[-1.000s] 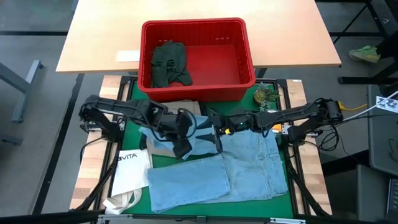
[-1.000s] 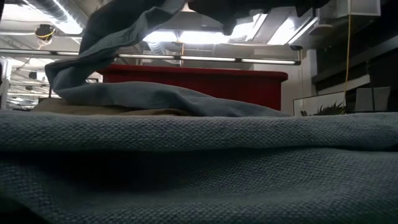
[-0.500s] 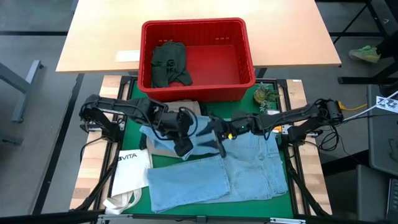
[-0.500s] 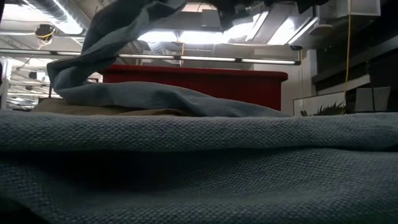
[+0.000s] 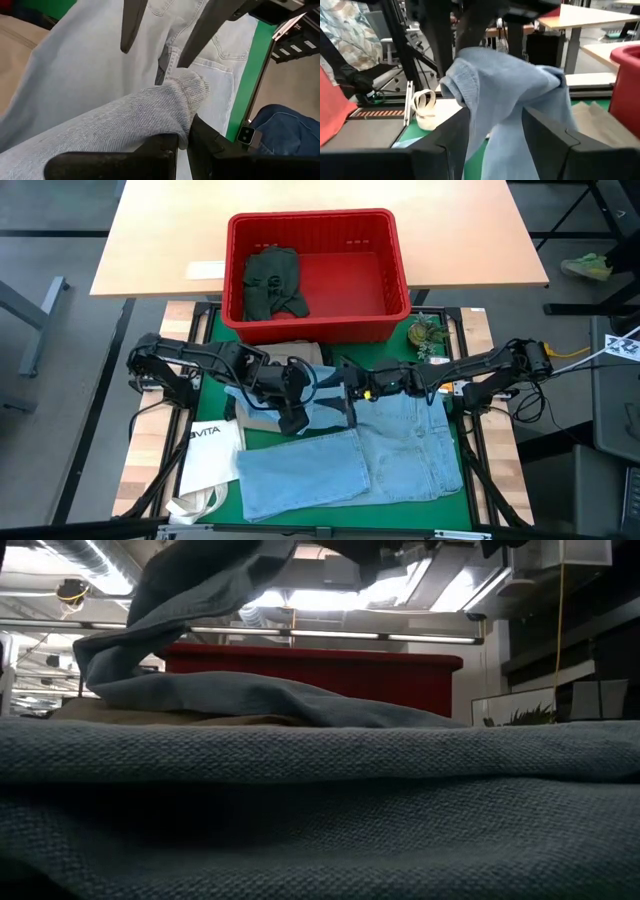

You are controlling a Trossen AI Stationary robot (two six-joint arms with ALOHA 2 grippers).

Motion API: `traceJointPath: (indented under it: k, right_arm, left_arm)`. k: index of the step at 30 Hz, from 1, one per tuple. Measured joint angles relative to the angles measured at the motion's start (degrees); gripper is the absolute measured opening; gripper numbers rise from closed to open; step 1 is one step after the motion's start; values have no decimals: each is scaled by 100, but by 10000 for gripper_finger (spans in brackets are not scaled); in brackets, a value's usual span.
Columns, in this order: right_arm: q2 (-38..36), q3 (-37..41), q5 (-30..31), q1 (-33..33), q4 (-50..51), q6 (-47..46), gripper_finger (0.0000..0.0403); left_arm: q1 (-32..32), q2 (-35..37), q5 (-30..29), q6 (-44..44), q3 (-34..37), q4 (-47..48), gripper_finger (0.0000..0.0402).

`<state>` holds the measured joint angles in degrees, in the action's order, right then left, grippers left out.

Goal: Fold Laundry from Bin
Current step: Fold the light blue pants

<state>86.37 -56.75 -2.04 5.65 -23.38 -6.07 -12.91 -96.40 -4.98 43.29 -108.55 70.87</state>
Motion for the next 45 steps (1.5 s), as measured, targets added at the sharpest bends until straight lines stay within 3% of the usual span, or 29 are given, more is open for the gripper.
traceJointPath:
  k: [5,13,16,21,28,33,39,45]
  right_arm:
    - [0,0,-120,2,-94,20,184]
    - [0,0,-805,2,-68,36,184]
    - [0,0,-715,2,-66,37,184]
    - [3,0,-35,2,-110,44,184]
    - [118,2,-126,2,-454,75,182]
    - [122,2,-162,2,-425,209,140]
    - [122,2,-177,2,-409,371,20]
    - [125,2,-210,0,-392,501,24]
  left_arm:
    - [2,0,-3,0,0,-100,16]
    - [2,0,-21,0,0,-168,16]
    - [3,0,-21,0,0,-168,16]
    - [4,0,-27,0,0,-392,16]
    - [0,4,-3,0,0,-566,16]
    - [2,4,-27,0,0,-579,16]
    - [4,2,-63,-42,0,-577,16]
    - [2,2,-135,-663,0,-361,45]
